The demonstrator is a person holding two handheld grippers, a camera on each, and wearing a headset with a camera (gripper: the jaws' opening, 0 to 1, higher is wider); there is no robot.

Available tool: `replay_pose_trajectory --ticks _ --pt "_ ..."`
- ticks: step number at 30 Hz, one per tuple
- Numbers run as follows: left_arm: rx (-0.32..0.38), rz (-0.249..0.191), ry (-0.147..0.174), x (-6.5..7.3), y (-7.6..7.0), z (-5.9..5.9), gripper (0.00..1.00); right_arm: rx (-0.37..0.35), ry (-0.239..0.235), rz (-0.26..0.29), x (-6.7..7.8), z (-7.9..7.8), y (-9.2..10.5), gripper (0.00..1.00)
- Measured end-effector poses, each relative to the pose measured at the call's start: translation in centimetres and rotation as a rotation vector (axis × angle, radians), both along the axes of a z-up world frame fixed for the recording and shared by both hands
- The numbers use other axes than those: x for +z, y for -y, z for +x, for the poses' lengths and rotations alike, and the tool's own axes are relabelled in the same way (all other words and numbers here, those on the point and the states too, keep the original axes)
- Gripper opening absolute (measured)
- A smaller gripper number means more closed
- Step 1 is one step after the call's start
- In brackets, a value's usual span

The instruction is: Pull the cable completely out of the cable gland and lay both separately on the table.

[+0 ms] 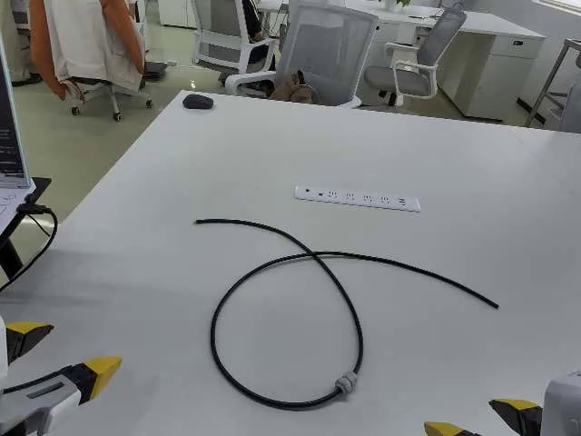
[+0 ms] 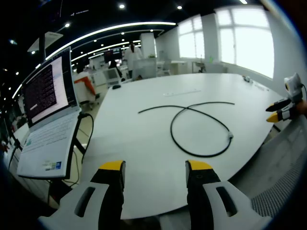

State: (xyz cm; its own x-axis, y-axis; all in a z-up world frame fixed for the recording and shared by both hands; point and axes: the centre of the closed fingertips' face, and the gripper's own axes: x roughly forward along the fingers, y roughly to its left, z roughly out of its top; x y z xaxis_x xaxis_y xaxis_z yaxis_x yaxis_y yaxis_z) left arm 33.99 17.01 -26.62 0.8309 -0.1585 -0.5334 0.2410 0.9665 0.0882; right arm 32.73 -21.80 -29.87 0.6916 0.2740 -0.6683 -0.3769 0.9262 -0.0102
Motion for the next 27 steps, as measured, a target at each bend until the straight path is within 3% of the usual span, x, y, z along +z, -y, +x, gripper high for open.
replay_pose_trajectory --ticks 14,27 --pt "-0.012 0.006 -0.031 -0.55 0.20 -0.22 0.46 0.001 -0.005 0.011 -0.05 -0.11 -0.10 0.49" --pt "-0.014 0.010 -0.036 -0.64 0.20 -0.26 0.45 0.003 -0.009 0.017 -0.12 -0.13 -0.17 0.48"
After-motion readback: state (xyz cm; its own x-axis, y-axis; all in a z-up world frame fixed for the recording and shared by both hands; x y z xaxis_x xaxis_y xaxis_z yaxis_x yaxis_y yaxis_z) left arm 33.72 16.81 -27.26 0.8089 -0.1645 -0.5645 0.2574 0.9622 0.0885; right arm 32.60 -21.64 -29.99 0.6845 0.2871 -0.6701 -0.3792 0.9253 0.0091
